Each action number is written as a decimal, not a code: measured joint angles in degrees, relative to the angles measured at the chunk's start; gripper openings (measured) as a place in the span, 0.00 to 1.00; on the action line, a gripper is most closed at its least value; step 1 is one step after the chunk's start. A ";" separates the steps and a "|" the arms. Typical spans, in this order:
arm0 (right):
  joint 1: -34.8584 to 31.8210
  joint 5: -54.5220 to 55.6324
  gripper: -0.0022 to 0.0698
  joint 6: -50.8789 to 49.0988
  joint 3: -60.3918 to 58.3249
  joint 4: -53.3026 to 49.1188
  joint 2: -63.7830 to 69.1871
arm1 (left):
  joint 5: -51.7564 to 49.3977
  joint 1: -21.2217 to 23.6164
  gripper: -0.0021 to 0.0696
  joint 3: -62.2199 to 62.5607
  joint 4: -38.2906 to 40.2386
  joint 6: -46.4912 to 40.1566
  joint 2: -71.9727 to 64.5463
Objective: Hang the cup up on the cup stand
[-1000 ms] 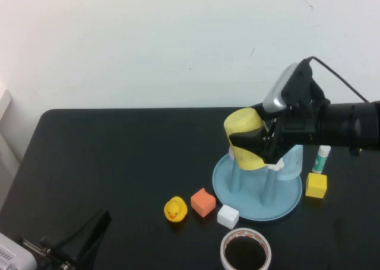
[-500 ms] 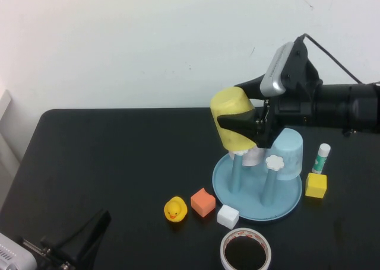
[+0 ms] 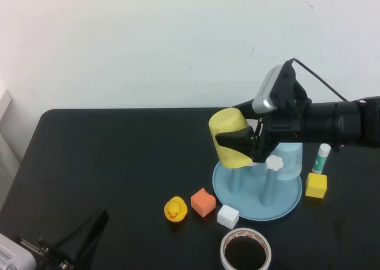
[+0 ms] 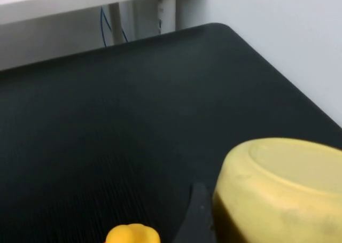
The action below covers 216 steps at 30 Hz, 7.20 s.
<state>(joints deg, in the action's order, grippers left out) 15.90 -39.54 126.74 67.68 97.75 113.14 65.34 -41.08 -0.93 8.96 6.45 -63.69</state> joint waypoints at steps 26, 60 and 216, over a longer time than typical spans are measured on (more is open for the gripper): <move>-2.51 1.13 0.71 -15.84 0.61 -4.37 -3.23 | 0.00 0.00 0.03 0.00 1.06 -0.98 0.00; -10.93 -0.89 0.03 -24.25 -35.19 -13.37 -79.92 | 0.00 0.00 0.03 0.00 13.81 -4.61 0.00; -15.75 20.00 0.03 -118.51 -68.84 -104.32 -113.86 | -83.13 35.89 0.03 -0.02 -12.15 103.31 64.43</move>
<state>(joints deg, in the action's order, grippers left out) 0.15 -19.55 8.22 -1.16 -6.57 -0.72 -17.79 -5.19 -0.95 -3.19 109.77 0.74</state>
